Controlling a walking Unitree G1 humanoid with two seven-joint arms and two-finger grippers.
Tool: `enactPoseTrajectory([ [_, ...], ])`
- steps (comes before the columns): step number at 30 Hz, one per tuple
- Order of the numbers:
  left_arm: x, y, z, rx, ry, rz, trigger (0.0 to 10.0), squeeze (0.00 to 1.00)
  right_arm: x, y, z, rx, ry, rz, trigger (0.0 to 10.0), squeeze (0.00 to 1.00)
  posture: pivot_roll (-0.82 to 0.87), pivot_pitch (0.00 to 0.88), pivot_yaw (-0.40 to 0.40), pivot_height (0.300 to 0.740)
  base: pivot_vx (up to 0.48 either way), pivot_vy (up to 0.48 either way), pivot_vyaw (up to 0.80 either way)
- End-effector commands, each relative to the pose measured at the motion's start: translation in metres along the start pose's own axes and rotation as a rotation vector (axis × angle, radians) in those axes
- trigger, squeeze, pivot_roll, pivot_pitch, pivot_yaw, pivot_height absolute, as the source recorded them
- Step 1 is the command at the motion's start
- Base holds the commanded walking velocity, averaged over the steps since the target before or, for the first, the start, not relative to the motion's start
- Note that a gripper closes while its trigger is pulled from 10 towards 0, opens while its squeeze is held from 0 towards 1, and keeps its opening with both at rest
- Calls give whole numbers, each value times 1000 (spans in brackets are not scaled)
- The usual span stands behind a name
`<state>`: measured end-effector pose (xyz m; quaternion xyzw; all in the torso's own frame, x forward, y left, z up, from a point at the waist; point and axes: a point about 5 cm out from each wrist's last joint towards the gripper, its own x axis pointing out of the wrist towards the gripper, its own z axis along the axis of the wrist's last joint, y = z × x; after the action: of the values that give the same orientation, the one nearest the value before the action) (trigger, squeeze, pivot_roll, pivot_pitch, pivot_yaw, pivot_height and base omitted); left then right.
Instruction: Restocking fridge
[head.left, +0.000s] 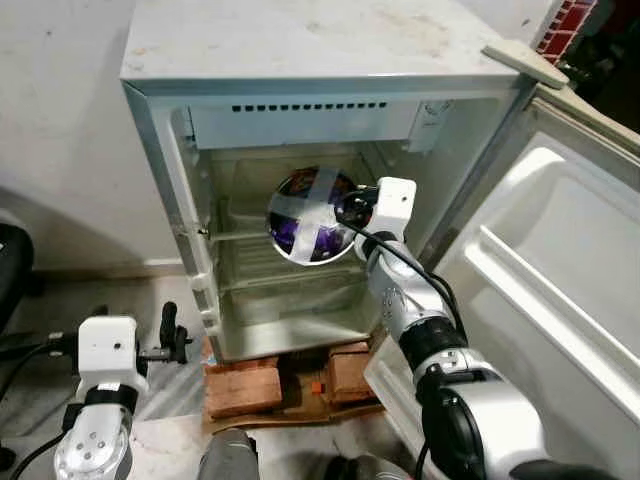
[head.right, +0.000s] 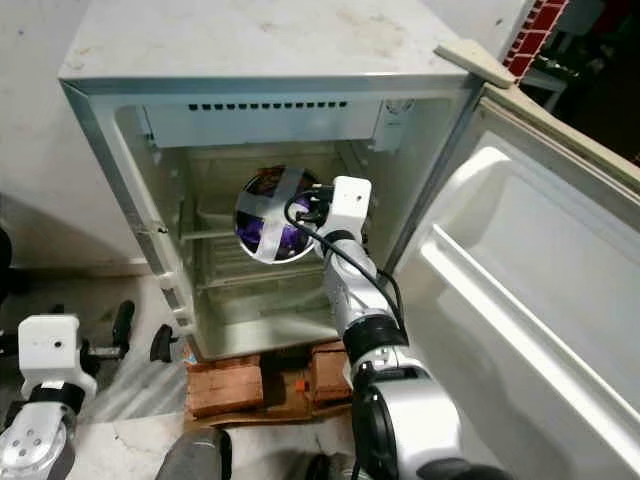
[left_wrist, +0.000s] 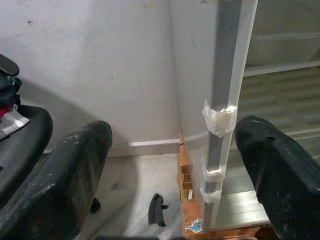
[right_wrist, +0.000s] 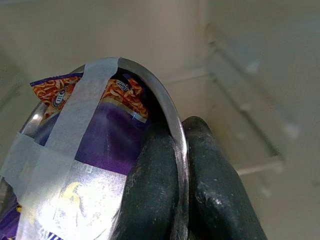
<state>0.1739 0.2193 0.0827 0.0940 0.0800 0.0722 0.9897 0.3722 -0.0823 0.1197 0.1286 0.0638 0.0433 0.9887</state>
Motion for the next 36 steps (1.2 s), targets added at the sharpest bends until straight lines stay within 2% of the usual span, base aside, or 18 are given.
enactPoseTrajectory([
  [1, -4, 2, 3, 2, 4, 12, 10000, 0, 4, -7, 13, 20, -50, -40, 10000, 0, 361, 164, -108, 740, 0, 0, 0],
  [5, -11, 3, 4, 2, 13, 20, 10000, 0, 7, -16, 19, 18, -61, -105, 10000, 0, 377, 179, -114, 740, 0, 0, 0],
  [9, -18, 2, 5, -7, 29, 32, 10000, 0, 7, -24, 13, 52, -19, -186, 10000, 0, 394, 193, -122, 740, 0, 0, 0],
  [12, -24, 2, 5, -17, 40, 42, 10000, 0, 7, -23, 9, 83, 7, -210, 10000, 0, 410, 206, -133, 740, 0, 0, 0],
  [21, -44, 1, 5, -37, 85, 76, 10000, 0, 12, 2, 6, 153, 72, -182, 10000, 0, 434, 264, -181, 740, 0, 0, 0],
  [24, -53, -1, 6, -48, 108, 91, 10000, 0, 16, 14, 16, 187, 62, -161, 10000, 0, 445, 282, -192, 740, 0, 0, 0],
  [30, -64, 0, 6, -51, 133, 109, 10000, 0, 19, 22, 28, 236, 44, -166, 10000, 0, 463, 311, -202, 740, 0, 0, 0],
  [31, -70, 1, 5, -54, 146, 120, 10000, 0, 20, 24, 30, 269, 42, -178, 10000, 0, 470, 321, -204, 740, 0, 0, 0],
  [36, -78, 0, 5, -59, 167, 130, 10000, 0, 21, 27, 34, 383, 49, -217, 10000, 0, 484, 342, -206, 740, 0, 0, 0],
])
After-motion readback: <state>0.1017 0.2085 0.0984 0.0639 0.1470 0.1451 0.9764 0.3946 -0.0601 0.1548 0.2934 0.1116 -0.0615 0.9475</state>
